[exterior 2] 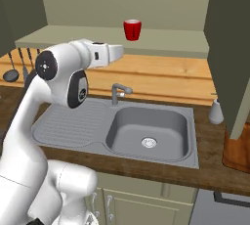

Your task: Pick the kettle from the counter and place it on the tray. Then pick the mug from the cabinet and place it on the tray. Then close the cabinet doors.

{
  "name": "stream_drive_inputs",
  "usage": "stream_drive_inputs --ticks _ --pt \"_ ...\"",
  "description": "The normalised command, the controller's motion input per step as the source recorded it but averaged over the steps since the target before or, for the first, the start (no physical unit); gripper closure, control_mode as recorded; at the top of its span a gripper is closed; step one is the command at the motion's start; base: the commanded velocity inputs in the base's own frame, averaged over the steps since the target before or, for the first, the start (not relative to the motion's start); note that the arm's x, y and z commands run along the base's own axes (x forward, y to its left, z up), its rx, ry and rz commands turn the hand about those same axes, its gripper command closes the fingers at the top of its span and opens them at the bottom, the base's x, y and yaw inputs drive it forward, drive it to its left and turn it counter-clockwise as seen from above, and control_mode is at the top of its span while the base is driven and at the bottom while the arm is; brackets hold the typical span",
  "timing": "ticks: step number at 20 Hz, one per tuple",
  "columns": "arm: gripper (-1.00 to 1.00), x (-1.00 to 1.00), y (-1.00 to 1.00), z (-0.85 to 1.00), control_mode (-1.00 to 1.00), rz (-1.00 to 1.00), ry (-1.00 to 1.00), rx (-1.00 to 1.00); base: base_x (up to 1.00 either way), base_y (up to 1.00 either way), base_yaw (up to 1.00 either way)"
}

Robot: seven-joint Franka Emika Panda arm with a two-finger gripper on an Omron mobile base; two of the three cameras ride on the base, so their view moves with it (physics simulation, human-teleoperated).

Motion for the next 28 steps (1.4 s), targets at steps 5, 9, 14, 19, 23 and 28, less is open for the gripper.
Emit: stream_drive_inputs --ticks 5,9,14,19,23,28 --pt "-1.00 0.06 -0.20 0.00 -1.00 0.03 0.00 0.04 0.00 0.00 0.00" --pt "-1.00 0.22 -0.06 0.02 -1.00 0.10 0.00 0.03 0.00 0.00 0.00" --pt "-1.00 0.35 -0.01 0.10 -1.00 0.12 0.00 0.03 0.00 0.00 0.00" --pt "-1.00 0.27 -0.09 0.18 -1.00 0.06 0.00 0.00 0.00 0.00 0.00" --pt "-1.00 0.19 -0.29 0.17 -1.00 0.01 0.00 0.03 0.00 0.00 0.00" --pt "-1.00 0.46 -0.19 0.07 -1.00 0.04 0.00 0.04 0.00 0.00 0.00"
